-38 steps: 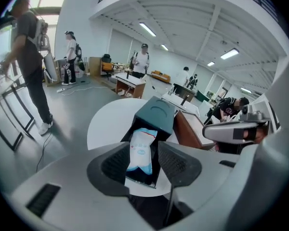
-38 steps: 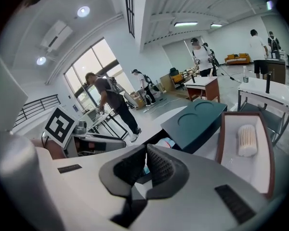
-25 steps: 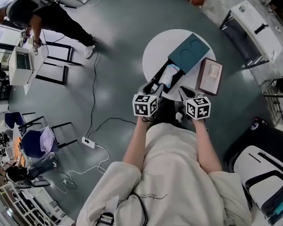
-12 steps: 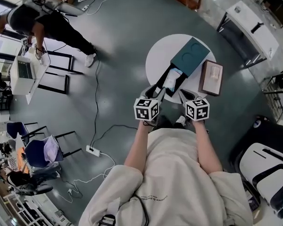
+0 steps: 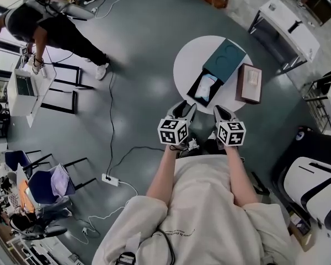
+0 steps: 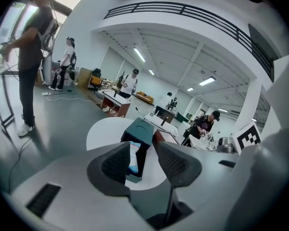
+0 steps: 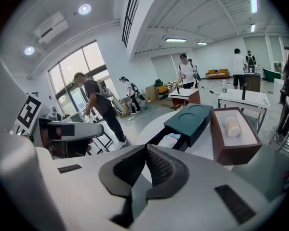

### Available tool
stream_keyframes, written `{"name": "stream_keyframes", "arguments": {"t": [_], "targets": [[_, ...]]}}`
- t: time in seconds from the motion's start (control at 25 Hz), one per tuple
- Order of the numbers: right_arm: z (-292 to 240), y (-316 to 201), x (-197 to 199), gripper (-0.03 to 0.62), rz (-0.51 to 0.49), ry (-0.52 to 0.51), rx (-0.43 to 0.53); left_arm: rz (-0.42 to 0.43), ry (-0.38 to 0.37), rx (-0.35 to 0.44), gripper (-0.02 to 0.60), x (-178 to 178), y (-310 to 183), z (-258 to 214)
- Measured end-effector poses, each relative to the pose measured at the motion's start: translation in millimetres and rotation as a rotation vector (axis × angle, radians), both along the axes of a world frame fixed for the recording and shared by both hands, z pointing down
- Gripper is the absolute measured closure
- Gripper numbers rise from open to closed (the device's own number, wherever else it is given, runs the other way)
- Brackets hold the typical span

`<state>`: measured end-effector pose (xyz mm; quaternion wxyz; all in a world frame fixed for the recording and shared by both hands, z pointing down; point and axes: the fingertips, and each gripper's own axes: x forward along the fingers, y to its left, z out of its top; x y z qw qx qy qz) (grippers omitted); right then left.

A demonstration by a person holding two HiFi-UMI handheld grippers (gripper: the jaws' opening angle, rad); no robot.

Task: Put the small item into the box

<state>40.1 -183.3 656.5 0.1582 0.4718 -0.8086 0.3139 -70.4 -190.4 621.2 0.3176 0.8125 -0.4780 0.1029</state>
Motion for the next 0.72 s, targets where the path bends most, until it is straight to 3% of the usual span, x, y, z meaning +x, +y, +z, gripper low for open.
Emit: {"name": "stream_keyframes", "arguments": {"t": [0.2, 0.56, 0.72], "targets": [[6, 19, -10, 0.557, 0.02, -0.008, -0.006, 0.043, -0.002, 0.031, 0.398, -5, 15, 1], [10, 38, -20, 0.559, 0.05, -0.051, -0.005, 0.086, -0.04, 0.077, 0.517, -13, 39, -5], [7, 42, -22, 0.559, 0.04, -0.04, 0.011, 0.083, -0.058, 0.051, 0.552, -15, 44, 2]]}}
